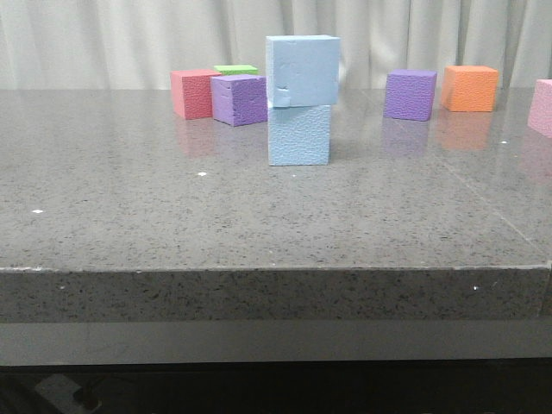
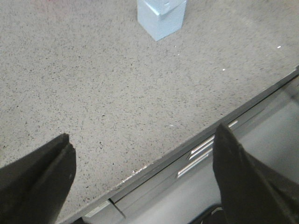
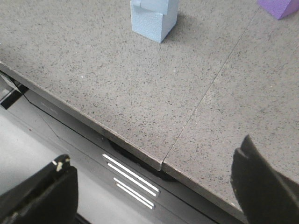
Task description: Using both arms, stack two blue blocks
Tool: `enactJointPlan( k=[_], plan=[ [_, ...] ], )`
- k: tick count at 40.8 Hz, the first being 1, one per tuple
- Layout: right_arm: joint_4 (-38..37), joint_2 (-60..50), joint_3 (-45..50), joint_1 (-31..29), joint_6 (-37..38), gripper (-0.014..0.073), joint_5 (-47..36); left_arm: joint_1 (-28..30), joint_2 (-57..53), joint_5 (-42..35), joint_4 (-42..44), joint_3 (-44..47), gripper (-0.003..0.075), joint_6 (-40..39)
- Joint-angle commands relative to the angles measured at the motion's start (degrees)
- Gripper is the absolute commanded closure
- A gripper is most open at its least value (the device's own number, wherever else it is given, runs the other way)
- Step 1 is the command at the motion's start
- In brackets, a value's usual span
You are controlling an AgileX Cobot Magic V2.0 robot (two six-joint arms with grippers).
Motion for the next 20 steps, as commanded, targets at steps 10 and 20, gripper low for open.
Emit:
enactJointPlan(
  k=[10,20],
  plan=[
    [-2.19,-10.68,-0.44,-0.19,0.40,-0.0071,-3.35,-0.05,-10.39,-7.04,0.81,6.20,0.0140,-0.52],
    [-2.65,-10.89,-0.44,-0.19,0.40,0.0179,-3.17,-0.05,-10.39,-7.25,2.47,6.31,0.0413,-0.52]
  ],
)
